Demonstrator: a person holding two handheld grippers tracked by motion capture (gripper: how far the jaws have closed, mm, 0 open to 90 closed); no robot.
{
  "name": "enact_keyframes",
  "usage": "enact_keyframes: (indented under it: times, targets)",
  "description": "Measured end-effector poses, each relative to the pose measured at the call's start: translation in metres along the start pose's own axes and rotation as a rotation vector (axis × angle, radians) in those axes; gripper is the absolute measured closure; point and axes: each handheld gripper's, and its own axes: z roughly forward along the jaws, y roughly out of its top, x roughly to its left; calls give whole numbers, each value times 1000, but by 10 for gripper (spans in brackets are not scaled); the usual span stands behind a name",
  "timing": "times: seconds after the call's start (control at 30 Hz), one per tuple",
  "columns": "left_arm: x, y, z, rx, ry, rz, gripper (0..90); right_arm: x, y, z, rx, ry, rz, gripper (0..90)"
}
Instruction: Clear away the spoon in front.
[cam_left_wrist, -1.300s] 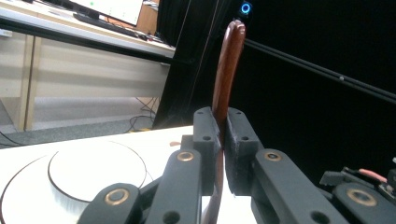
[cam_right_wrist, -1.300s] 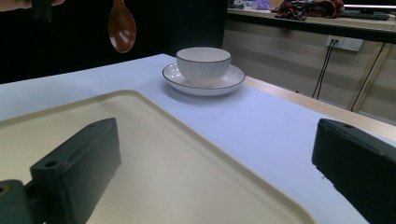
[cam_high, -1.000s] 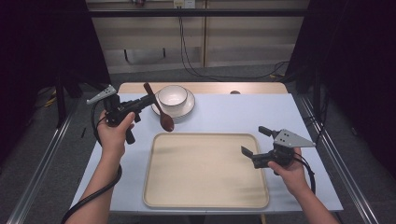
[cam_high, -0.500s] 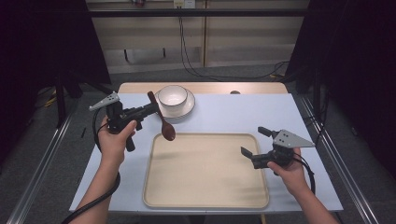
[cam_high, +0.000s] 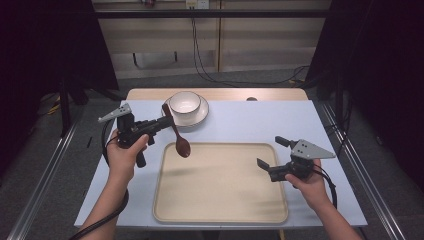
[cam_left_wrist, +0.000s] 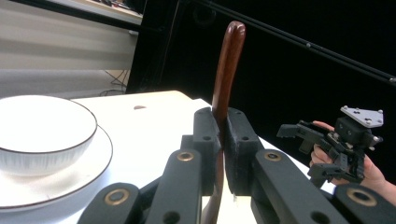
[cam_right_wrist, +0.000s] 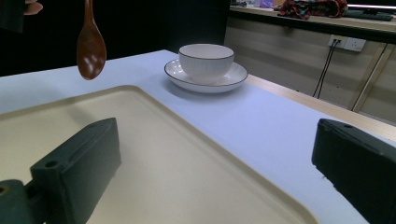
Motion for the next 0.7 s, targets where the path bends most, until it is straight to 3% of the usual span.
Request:
enact_keyframes:
  times: [0.13, 0.7]
  targets:
    - [0, -3, -2, -1, 1, -14, 842, 0, 0, 0, 6, -2, -1, 9]
    - [-5, -13, -9, 42, -16, 1, 842, 0, -1, 1, 15, 8, -1, 9]
